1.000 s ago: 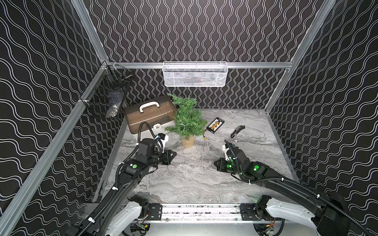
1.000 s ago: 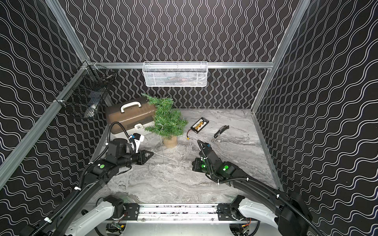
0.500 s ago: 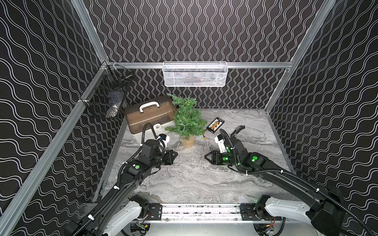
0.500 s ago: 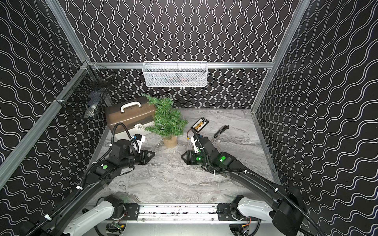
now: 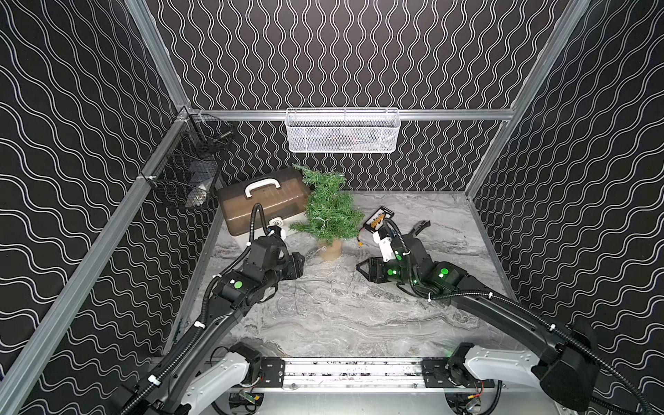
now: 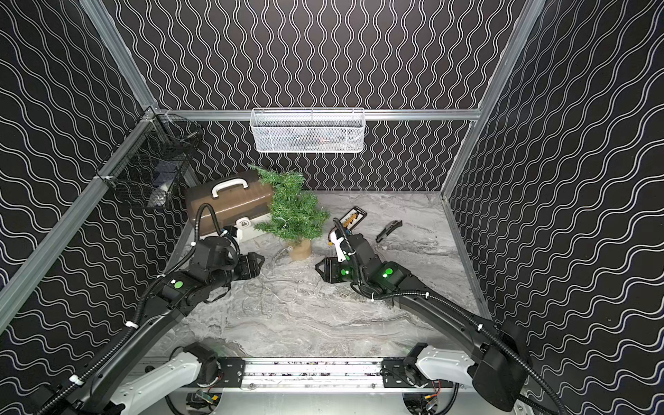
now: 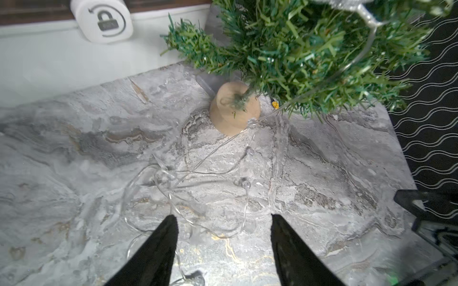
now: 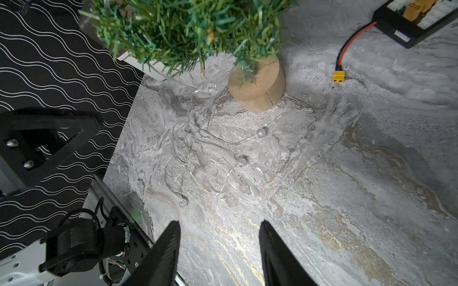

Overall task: Remove string lights from the small christmas tree
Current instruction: Remove the light string from the Christmas tree.

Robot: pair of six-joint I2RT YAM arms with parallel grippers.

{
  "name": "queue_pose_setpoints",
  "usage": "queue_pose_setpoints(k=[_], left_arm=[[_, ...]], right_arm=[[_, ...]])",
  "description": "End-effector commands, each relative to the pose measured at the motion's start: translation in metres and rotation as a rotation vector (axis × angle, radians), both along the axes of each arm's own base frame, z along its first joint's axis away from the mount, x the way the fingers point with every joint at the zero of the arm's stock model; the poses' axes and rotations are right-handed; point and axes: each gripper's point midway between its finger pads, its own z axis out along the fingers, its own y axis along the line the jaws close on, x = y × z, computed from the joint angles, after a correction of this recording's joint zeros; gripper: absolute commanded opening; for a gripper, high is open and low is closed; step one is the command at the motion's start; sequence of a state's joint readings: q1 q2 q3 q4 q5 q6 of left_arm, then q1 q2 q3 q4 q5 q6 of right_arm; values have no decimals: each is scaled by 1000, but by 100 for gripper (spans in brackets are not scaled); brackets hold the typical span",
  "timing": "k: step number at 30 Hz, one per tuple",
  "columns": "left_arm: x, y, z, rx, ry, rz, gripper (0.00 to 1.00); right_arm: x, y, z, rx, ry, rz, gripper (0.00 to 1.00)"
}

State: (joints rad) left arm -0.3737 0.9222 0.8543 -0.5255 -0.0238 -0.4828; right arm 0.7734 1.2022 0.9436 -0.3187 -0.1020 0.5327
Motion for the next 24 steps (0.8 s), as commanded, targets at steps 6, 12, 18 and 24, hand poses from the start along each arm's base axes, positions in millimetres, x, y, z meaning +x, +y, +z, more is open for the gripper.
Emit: queue_pose_setpoints(k=[6,12,18,24], left_arm=[[47,-34,9,-139,-417,-52,58],[70,-70,0,-166,-531,-174,61],[81,-80,-8,-130,-553,-201,63],[91,-76,-15,-62,-587,-182,63]], right_arm=[[9,-9,-1,41,-9,-28,52],[11,-13,-1,41,-7,-27,51],[13,-18,-3,50,0,-39,51],[15,-21,-3,51,7,-41,51]])
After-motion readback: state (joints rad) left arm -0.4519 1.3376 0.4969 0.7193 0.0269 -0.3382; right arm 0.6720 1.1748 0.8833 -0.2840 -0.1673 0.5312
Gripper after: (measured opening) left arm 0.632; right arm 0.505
